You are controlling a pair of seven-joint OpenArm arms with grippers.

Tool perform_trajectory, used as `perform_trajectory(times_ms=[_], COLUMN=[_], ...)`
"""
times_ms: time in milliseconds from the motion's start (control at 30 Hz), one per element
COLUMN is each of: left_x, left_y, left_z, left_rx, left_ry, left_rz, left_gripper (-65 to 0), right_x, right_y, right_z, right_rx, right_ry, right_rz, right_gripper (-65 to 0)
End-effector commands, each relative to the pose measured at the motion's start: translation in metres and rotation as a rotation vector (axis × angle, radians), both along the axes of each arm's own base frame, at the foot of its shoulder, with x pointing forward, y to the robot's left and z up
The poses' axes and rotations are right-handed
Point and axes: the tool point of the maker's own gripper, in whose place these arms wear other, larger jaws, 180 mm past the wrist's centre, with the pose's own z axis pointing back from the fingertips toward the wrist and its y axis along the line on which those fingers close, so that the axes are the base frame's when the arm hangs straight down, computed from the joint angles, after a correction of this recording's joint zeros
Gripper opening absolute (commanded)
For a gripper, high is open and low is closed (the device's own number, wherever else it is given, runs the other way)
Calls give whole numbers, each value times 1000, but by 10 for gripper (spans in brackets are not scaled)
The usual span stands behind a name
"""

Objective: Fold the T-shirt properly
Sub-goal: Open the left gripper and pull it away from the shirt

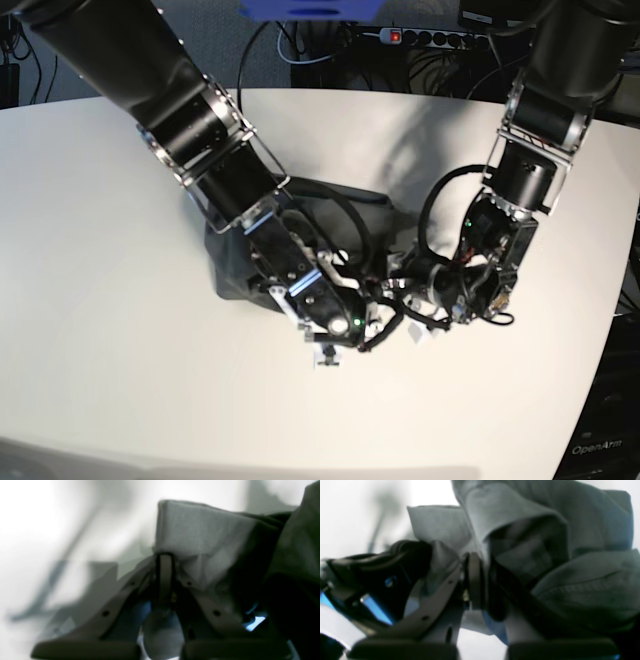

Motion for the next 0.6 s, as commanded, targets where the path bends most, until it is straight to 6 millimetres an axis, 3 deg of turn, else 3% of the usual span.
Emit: perform_trajectory(times_ms=[0,233,333,433,567], left_x=[-10,-5,-6,0,3], left_y=[13,6,-7,-19,-14], left_z=[-12,-2,19,55,91], left_rx=[74,51,-19,-130,-235], left_ry=[34,4,-1,-39,-40], left_rz=[-4,-13,-43,-52,53], left_gripper=[-631,-631,-632,-632,-632], right_x=[16,10,5,3,-1], right_y=[8,15,18,19,19], right_z=[21,26,25,25,26], right_rx=[25,60,77,83,94], right_ry=[-55,-71,-73,-74,-80], right_rz=[5,16,21,23,25], right_gripper=[-649,-649,-649,-649,-649])
